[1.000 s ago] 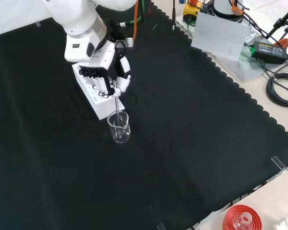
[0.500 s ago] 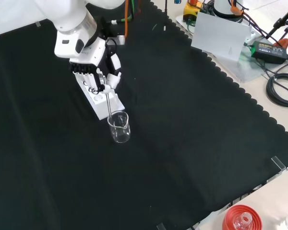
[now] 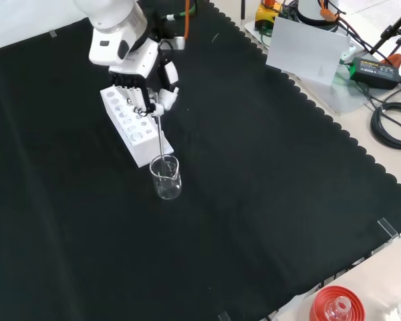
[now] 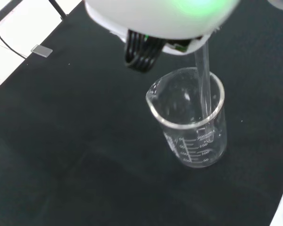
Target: Stir in the beaker to the left of the white test tube rack with the glass rod.
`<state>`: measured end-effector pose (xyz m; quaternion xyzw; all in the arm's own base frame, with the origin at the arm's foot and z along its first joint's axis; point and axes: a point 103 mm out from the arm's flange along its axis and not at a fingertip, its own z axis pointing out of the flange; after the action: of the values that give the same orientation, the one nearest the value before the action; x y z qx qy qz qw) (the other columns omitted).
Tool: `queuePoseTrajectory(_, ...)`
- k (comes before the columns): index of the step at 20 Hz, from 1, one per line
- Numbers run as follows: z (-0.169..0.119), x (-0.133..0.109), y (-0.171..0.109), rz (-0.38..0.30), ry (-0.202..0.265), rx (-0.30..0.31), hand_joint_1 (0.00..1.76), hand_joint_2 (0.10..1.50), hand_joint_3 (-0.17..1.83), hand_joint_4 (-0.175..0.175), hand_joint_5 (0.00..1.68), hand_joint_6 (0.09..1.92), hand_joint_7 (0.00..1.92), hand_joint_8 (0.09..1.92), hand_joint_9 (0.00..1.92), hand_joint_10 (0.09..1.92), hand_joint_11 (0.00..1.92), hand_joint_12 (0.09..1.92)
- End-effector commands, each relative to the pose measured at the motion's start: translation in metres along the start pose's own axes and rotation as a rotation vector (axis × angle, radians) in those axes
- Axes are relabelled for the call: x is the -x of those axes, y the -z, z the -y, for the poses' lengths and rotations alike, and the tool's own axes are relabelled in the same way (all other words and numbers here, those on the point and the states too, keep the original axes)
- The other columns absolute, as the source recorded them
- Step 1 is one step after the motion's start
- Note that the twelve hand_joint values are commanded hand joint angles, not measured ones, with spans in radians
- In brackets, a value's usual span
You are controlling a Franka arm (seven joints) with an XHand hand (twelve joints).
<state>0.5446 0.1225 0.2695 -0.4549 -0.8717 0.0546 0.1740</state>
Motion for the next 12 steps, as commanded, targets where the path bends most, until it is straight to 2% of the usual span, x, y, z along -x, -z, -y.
queuePoseTrajectory(1,-0.006,-0.026,-0.002,-0.001,0.013,0.013,1.32,0.58,0.88,-0.175,1.11,0.85,1.3,0.96,1.69,0.57,1.61,0.75)
queuePoseTrajectory(7,-0.031,-0.042,-0.006,0.028,0.047,-0.019,1.32,0.57,0.89,-0.175,1.11,0.85,1.3,0.96,1.69,0.57,1.61,0.75)
queuePoseTrajectory(12,-0.047,-0.044,-0.001,0.03,0.069,-0.016,1.32,0.57,0.89,-0.175,1.11,0.85,1.3,0.95,1.69,0.57,1.61,0.75)
